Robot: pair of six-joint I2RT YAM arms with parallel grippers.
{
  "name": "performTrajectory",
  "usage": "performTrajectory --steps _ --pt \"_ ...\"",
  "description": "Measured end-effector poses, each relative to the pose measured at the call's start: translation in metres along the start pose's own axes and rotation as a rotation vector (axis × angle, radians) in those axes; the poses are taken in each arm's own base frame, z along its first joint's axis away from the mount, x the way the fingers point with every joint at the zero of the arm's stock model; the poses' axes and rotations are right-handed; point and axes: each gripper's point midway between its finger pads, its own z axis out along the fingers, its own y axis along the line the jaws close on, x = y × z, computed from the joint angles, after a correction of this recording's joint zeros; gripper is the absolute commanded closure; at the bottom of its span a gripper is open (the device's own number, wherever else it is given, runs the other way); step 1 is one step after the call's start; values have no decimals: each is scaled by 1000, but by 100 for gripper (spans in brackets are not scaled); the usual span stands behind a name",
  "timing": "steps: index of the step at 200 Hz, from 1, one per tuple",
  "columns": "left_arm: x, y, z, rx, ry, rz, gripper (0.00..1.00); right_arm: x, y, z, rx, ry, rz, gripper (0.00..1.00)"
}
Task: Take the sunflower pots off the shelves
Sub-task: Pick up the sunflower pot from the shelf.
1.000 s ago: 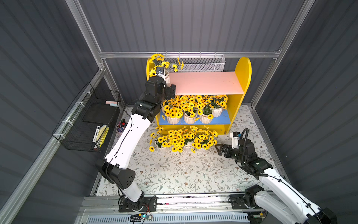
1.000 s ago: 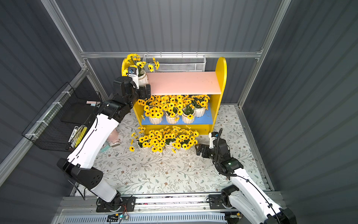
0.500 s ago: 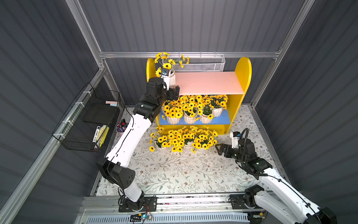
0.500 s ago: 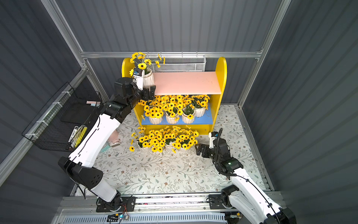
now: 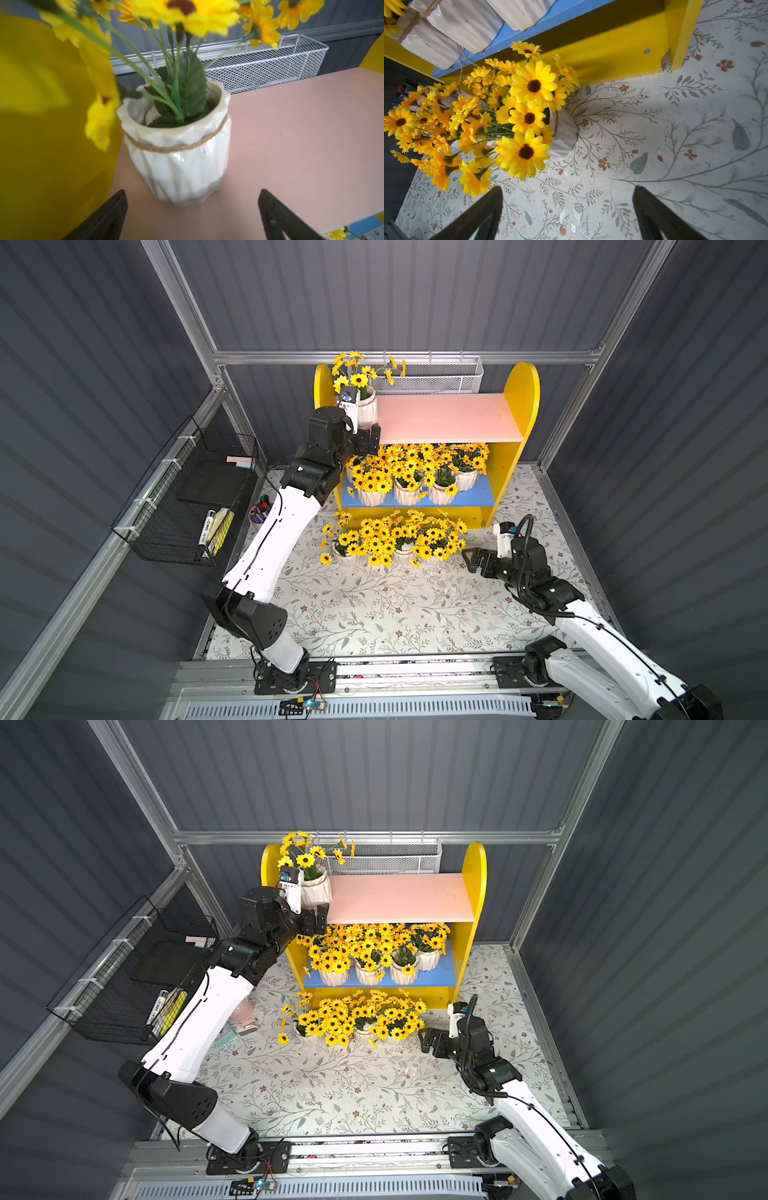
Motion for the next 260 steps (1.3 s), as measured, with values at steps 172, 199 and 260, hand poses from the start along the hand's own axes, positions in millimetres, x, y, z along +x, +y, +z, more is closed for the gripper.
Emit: performTrajectory --steps 172,199,260 --pt "-21 -2 33 24 -97 -59 1 1 2 0 -16 8 -18 1" --pt "-15 -2 44 13 -93 -59 0 0 1 0 -16 7 -20 1" --pt "-8 0 58 -6 -114 -63 1 1 1 5 -22 21 -21 1"
